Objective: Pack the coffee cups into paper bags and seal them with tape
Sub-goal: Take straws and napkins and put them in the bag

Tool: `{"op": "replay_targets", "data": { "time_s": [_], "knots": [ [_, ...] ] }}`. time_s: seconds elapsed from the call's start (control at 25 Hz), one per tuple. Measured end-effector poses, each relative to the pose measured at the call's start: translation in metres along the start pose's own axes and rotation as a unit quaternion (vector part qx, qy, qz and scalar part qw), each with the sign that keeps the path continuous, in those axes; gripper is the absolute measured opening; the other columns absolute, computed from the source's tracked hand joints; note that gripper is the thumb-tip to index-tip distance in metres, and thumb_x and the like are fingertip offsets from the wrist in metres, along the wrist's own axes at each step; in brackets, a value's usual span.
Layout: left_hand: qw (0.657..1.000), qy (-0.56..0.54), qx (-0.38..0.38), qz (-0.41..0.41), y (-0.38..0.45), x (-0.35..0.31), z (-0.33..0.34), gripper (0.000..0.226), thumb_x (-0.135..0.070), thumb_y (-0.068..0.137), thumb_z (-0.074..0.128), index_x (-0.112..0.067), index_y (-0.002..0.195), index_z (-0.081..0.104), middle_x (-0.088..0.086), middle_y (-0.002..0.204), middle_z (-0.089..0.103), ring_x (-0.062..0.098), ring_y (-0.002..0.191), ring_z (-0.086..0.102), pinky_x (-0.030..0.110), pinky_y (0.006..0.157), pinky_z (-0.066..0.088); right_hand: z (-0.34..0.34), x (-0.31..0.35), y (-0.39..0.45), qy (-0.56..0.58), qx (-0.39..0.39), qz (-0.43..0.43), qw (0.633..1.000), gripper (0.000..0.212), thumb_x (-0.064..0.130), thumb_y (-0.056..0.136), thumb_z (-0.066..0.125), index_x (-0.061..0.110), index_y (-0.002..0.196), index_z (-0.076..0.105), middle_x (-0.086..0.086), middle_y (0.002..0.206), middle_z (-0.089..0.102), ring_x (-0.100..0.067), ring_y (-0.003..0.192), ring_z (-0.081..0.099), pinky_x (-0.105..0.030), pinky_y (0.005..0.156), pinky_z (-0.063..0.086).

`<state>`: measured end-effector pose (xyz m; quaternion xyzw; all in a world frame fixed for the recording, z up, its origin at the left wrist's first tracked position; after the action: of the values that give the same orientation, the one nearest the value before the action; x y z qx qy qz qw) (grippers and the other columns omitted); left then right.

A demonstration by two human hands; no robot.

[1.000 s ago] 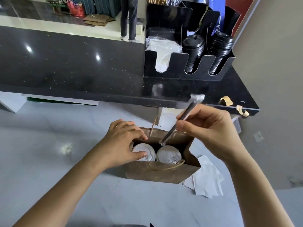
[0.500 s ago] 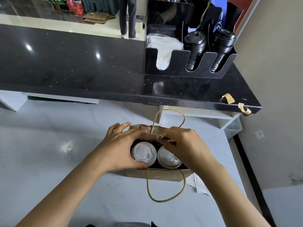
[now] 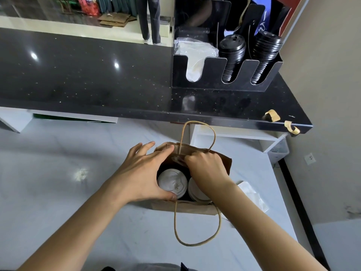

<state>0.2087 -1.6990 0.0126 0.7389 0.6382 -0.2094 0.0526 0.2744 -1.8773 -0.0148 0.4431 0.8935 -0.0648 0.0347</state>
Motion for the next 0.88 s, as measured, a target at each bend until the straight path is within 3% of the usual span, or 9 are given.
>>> {"op": "replay_targets", "data": {
  "time_s": [0.24,0.44,0.64,0.72,0.88],
  "knots": [
    [1.0,-0.009,0.002,0.008,0.005,0.009,0.007,0.127,-0.081,0.058,0.073,-0.045,0.157,0.005,-0.023,0.165,0.008,0.015,0.154,-0.007,0.036,0.124,0.013,0.008,-0.005,0.0,0.033,0.051,0.046,0.997,0.021,0.01,0.096,0.06,0.019,0.114,0.065,-0.005,0.11,0.07,-0.03,0.101,0.068,-0.034,0.071,0.042],
    [0.999,-0.028,-0.005,0.016,0.006,0.014,0.01,0.123,-0.083,0.057,0.071,-0.048,0.157,0.007,-0.034,0.161,0.006,0.011,0.153,-0.003,0.033,0.122,0.02,0.012,-0.012,-0.006,0.081,0.015,0.057,0.995,0.018,0.016,0.098,0.056,0.021,0.112,0.068,-0.003,0.107,0.07,-0.031,0.098,0.067,-0.037,0.075,0.053],
    [0.997,-0.05,-0.037,0.036,0.009,0.017,0.014,0.109,-0.076,0.063,0.075,-0.048,0.155,0.024,-0.032,0.157,0.026,0.004,0.148,0.01,0.025,0.118,0.019,-0.001,-0.022,-0.03,0.177,-0.047,0.079,0.98,0.019,0.027,0.099,0.055,0.025,0.109,0.071,0.002,0.101,0.073,-0.028,0.095,0.066,-0.038,0.075,0.052],
    [0.996,-0.06,-0.047,0.047,0.009,0.017,0.015,0.106,-0.079,0.059,0.068,-0.047,0.153,0.031,-0.028,0.154,0.034,0.0,0.144,0.014,0.019,0.113,0.017,-0.009,-0.027,-0.046,0.274,-0.09,0.082,0.954,0.014,0.027,0.096,0.061,0.027,0.103,0.074,0.008,0.094,0.074,-0.018,0.089,0.067,-0.038,0.076,0.053],
    [0.994,-0.062,-0.06,0.06,0.011,0.018,0.019,0.102,-0.084,0.057,0.056,-0.049,0.151,0.035,-0.025,0.151,0.039,-0.002,0.142,0.017,0.017,0.11,0.016,-0.021,-0.05,-0.078,0.448,-0.174,0.134,0.867,0.01,0.018,0.095,0.069,0.024,0.095,0.078,0.016,0.085,0.074,-0.007,0.083,0.068,-0.019,0.076,0.053]
  ]
}}
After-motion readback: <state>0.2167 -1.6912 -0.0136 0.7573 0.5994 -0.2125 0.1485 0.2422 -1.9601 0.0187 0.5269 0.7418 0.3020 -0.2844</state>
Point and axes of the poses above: each hand's wrist, its own y-axis towards the middle knuckle, its own z-axis out of the palm, x = y × z, the point moved 1 cm from there along y, towards the middle knuckle
